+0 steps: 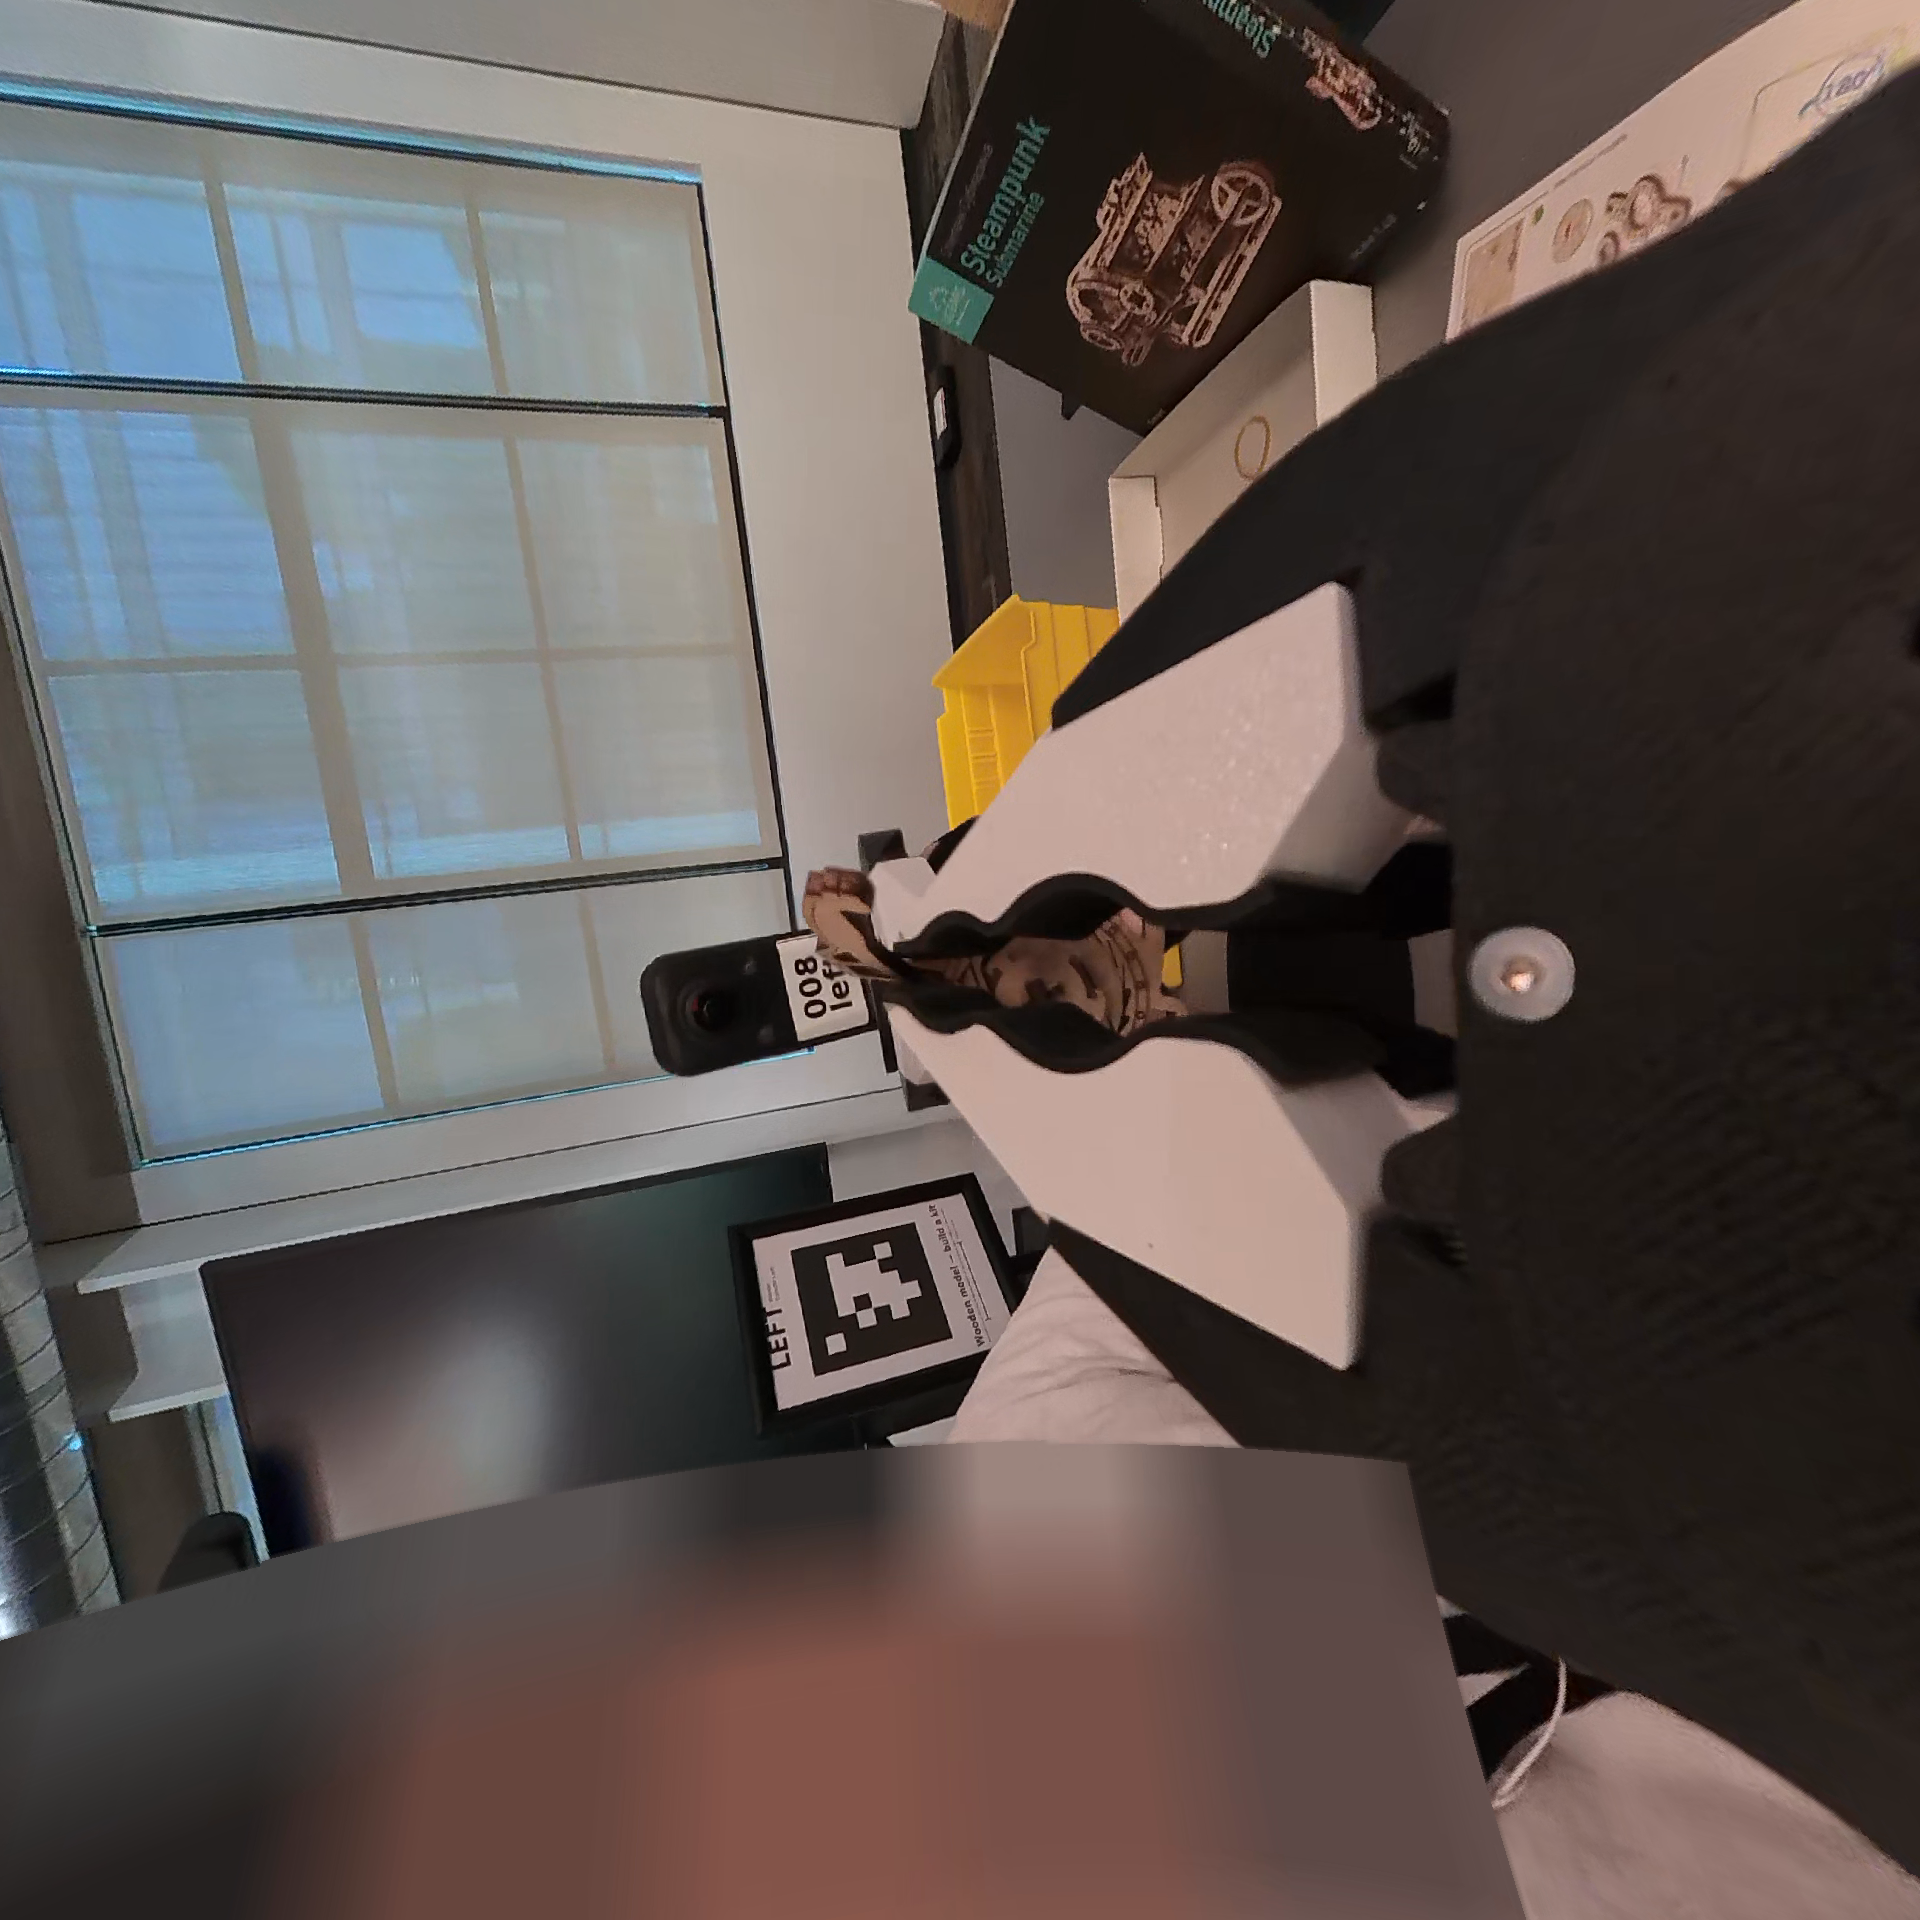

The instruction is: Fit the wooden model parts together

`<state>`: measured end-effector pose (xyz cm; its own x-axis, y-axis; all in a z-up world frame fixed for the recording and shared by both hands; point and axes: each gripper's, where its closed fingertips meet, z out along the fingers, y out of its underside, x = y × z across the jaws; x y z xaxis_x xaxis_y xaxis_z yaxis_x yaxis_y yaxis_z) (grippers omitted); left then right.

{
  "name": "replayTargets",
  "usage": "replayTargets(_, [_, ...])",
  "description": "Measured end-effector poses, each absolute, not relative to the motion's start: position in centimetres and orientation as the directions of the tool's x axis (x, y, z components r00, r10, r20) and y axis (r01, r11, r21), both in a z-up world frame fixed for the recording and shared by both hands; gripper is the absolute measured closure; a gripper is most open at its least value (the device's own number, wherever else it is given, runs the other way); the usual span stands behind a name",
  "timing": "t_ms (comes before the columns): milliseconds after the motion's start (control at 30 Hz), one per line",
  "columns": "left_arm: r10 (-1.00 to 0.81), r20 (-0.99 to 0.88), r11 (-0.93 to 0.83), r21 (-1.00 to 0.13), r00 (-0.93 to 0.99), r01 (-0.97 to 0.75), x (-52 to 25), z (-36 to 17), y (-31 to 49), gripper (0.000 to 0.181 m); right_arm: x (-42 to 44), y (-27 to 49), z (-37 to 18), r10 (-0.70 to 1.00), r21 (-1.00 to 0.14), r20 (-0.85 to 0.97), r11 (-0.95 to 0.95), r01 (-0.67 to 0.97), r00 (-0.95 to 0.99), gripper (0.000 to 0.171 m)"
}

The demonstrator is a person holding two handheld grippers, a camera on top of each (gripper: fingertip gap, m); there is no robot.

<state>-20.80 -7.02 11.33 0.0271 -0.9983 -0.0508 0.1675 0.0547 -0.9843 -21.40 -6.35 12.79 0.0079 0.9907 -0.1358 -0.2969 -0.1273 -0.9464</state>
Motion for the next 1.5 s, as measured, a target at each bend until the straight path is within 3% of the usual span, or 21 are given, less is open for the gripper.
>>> replayTargets(300, [-1.0, -0.02, 0.019, -0.978, -0.001, 0.21, -21.0, 11.8, -7.0, 0.175, -21.5, -6.4, 12.8, 0.991, -0.944, -0.135, -0.127, -0.305, 0.004, 0.17])
replayTargets(400, [-1.0, -0.018, 0.014, -0.975, -0.014, 0.222, -21.1, 12.0, -7.2, 0.165, -21.6, -6.3, 12.7, 0.992, -0.95, -0.121, -0.109, -0.292, 0.024, 0.169])
replayTargets(533, [-0.998, -0.055, 0.055, -0.978, 0.008, 0.201, -20.9, 11.7, -7.3, 0.175, -21.8, -6.5, 12.6, 0.993, -0.951, -0.12, -0.111, -0.289, 0.015, 0.169])
replayTargets(800, [-0.988, -0.149, 0.155, -0.971, 0.047, 0.18, -20.9, 11.8, -7.8, 0.175, -21.9, -7.1, 12.9, 0.995, -0.951, -0.095, -0.093, -0.294, -0.008, 0.169])
replayTargets(1500, [-0.989, -0.146, 0.143, -0.979, -0.005, 0.145, -20.8, 11.7, -8.5, 0.175, -21.6, -7.1, 11.1, 0.995, -0.988, -0.099, -0.099, -0.117, -0.012, 0.17])
